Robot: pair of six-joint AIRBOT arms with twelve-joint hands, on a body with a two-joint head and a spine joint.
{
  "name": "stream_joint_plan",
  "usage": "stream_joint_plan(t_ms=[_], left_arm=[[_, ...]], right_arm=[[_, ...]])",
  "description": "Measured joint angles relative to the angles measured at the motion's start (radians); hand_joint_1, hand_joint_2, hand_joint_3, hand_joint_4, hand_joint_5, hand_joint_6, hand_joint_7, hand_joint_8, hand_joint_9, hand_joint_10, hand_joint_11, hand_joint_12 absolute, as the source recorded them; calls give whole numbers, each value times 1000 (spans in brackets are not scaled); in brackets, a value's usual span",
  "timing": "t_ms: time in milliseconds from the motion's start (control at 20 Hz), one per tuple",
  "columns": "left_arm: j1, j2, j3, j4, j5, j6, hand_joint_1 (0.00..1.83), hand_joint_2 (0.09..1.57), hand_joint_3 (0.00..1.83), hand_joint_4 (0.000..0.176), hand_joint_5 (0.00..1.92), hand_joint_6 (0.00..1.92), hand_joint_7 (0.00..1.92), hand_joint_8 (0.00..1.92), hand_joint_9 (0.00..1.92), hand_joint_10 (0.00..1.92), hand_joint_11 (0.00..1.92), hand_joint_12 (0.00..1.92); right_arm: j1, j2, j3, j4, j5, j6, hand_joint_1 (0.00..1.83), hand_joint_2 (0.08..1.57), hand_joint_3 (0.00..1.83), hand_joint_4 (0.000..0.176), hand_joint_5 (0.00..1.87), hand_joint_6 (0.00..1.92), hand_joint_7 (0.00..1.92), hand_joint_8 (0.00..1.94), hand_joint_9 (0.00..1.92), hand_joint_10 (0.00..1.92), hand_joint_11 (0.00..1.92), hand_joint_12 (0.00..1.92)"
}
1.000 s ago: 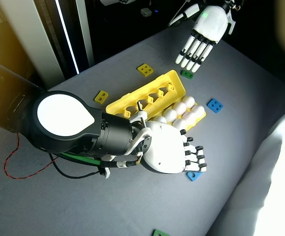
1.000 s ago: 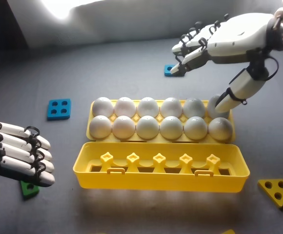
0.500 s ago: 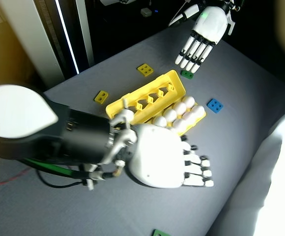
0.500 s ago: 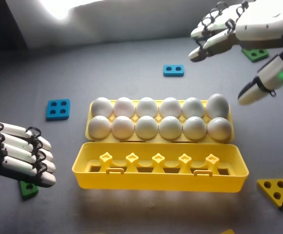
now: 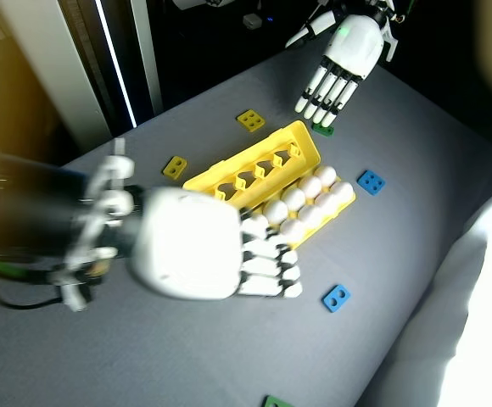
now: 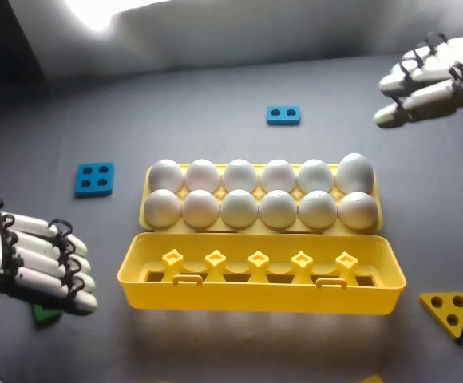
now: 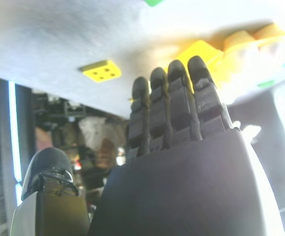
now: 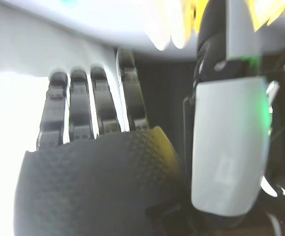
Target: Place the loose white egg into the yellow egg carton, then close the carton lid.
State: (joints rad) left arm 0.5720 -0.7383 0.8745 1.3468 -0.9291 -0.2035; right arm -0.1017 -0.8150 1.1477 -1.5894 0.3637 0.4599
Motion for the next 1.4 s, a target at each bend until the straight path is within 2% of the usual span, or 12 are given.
stream_joint_plan(t_ms=[50, 100, 250, 300, 350, 450, 650, 750, 950, 1100, 1300, 1400], left_arm=[[6, -6, 3, -7, 2, -1, 0, 1071, 2, 0, 256, 1, 246, 1, 185, 3, 0, 321], [11, -15, 8, 0, 5, -2, 0, 1072, 2, 0, 258, 2, 251, 3, 192, 5, 0, 324], [18, -31, 19, 9, 16, 0, 0, 1076, 3, 0, 243, 0, 243, 0, 196, 4, 0, 300], [18, -32, 21, 4, 18, 0, 0, 1077, 3, 0, 243, 0, 243, 0, 196, 4, 0, 298], [18, -34, 21, 3, 19, 1, 0, 1083, 4, 0, 244, 0, 238, 0, 197, 2, 0, 283], [18, -45, 21, 3, 23, 10, 0, 1084, 2, 0, 234, 0, 226, 0, 189, 0, 0, 294], [18, -70, 20, 3, 31, 16, 0, 1088, 4, 0, 226, 0, 216, 0, 182, 0, 0, 293], [19, -85, 20, -1, 51, 21, 0, 1087, 2, 0, 191, 1, 166, 1, 134, 1, 0, 171], [19, -96, 9, 2, 55, 28, 0, 1083, 0, 0, 151, 0, 130, 0, 106, 0, 0, 109], [19, -106, 8, -1, 66, 31, 0, 1082, 0, 0, 118, 0, 97, 0, 68, 0, 0, 39], [19, -124, 2, 3, 73, 50, 0, 1076, 0, 0, 107, 0, 95, 0, 56, 0, 0, 31], [19, -133, 0, 6, 76, 51, 0, 1081, 0, 0, 102, 1, 87, 1, 48, 0, 0, 26]], right_arm=[[-20, 12, -26, -1, -18, -9, 772, 890, 0, 40, 230, 6, 16, 6, 0, 0, 0, 0], [-41, 24, -55, 9, -37, -10, 754, 900, 3, 49, 225, 3, 15, 4, 0, 0, 0, 0], [-79, 57, -95, 203, -70, -125, 613, 943, 18, 41, 186, 1, 0, 0, 0, 0, 0, 0], [-90, 64, -98, 229, -88, -138, 605, 945, 17, 41, 186, 1, 0, 0, 0, 0, 0, 0], [-110, 66, -98, 246, -119, -142, 609, 939, 13, 14, 171, 0, 0, 0, 0, 0, 0, 0], [-127, 71, -99, 250, -145, -143, 603, 923, 3, 1, 156, 9, 31, 11, 25, 10, 4, 2], [-129, 100, -152, 267, -170, -145, 592, 929, 4, 0, 149, 4, 35, 9, 25, 8, 11, 6], [-132, 102, -168, 266, -156, -174, 570, 937, 6, 0, 114, 0, 46, 5, 30, 6, 28, 17], [-132, 103, -167, 266, -174, -175, 457, 971, 15, 0, 94, 0, 35, 0, 24, 1, 24, 22], [-132, 104, -167, 266, -175, -177, 153, 1013, 24, 0, 121, 8, 58, 6, 36, 4, 30, 31], [-134, 105, -167, 267, -175, -187, 6, 1082, 17, 0, 123, 0, 59, 0, 24, 0, 16, 57], [-134, 104, -167, 266, -177, -195, 0, 1098, 19, 0, 108, 0, 44, 0, 3, 0, 0, 53]])
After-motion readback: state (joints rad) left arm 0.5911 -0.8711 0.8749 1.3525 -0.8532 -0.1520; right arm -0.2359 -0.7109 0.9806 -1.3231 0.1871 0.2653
